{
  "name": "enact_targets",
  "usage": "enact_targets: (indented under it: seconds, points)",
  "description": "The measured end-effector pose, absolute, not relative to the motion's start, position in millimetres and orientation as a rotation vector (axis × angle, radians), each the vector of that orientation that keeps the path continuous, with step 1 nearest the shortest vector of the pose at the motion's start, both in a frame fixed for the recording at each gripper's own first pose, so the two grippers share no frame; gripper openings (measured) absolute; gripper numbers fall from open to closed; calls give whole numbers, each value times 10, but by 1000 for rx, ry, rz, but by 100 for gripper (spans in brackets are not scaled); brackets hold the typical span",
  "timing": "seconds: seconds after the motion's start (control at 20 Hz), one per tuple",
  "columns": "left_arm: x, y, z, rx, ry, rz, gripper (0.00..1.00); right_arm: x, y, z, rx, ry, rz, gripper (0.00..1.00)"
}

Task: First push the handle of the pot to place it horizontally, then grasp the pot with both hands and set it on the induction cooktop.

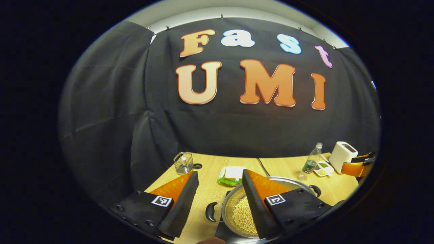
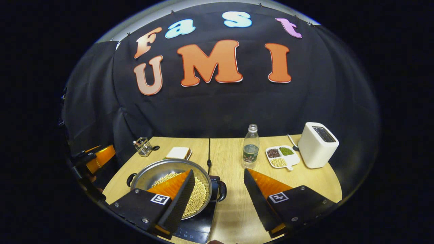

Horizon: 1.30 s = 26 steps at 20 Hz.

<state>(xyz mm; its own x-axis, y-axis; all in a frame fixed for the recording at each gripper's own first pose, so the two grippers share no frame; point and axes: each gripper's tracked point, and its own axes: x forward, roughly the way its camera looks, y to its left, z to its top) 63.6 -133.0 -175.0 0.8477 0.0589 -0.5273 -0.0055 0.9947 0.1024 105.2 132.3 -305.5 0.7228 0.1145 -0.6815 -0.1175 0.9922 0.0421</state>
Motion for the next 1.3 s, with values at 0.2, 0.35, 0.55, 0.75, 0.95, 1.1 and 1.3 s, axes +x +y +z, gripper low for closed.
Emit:
enact_targets:
  seconds: [0.2, 0.35, 0.55, 0.75, 0.95, 1.1, 1.3]
  points:
    - [695, -1304, -866, 100, 425, 25, 96, 1068, 1020, -2302, -72, 622, 115, 94]
    - [698, -1263, -166, 112, 308, 48, 99, 1058, 878, -1734, -82, 511, 116, 94]
    - [599, -1313, 666, 70, 199, 33, 99, 941, 770, -957, -80, 378, 153, 93]
    - [451, -1313, 1505, 45, 77, 23, 99, 849, 518, -237, -137, 243, 99, 93]
    - [309, -1331, 2225, 82, -41, 24, 99, 794, 378, 256, -176, 162, 47, 93]
    - [238, -1339, 2477, 83, -48, 36, 99, 745, 328, 549, -109, 141, 60, 93]
    - [222, -1165, 2753, 108, -76, 85, 99, 738, 266, 977, -86, 40, 62, 93]
